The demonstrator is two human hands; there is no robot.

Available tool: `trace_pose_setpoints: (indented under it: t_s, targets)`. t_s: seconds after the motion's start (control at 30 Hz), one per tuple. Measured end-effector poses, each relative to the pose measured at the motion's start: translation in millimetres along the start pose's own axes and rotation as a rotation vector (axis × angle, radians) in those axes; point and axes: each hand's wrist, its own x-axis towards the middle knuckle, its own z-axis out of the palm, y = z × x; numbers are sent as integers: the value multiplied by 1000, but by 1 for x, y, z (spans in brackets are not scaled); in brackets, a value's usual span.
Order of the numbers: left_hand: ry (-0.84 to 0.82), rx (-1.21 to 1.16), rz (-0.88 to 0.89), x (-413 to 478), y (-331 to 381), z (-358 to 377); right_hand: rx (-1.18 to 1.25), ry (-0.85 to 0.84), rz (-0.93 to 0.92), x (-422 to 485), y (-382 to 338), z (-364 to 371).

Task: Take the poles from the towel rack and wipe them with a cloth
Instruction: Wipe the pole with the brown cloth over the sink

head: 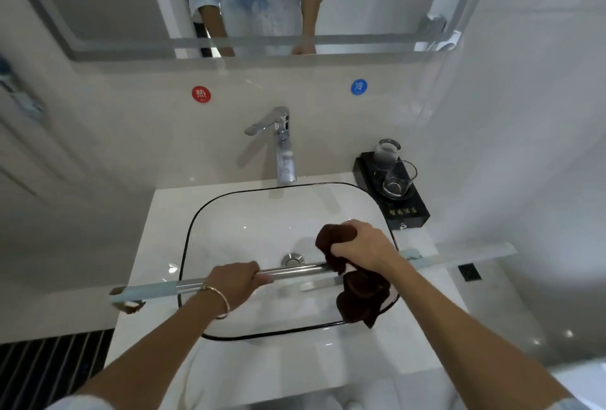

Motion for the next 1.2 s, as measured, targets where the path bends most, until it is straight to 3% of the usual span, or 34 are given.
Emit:
trace_pose_setpoints:
  t_s: [0.23,0.3,0.43,0.53,0.6,0.73,0.83,0.93,1.07,1.2]
  targets:
    - [-46,-172,57,16,39,16,-433,63,-99,-15,-3,54]
    - [-16,-198,82,15,25,19,-461,96,-107,-15,0,57]
    - [24,94,52,-6,-40,17,-468,78,-89,-11,-2,56]
    - [184,63,-45,-33,-89,26,-503,82,-55,-6,-6,57]
    - [303,98,-31,-46,-97,38,-521,45,-3,0,-15,55]
    - [337,160,-57,-52,-90,50,-468,-58,60,8,-48,68]
    - [317,170,-75,-52,-89,49,-458,-87,-27,5,-85,109]
    - [305,191,-69,-51,-90,46,-505,-16,-237,-10,-114,162]
    - [198,188,-69,-46,-95,43,-526,4,-445,-26,-105,176]
    - [135,160,-123,-39,-92,37,-534,35,-332,-22,-64,132]
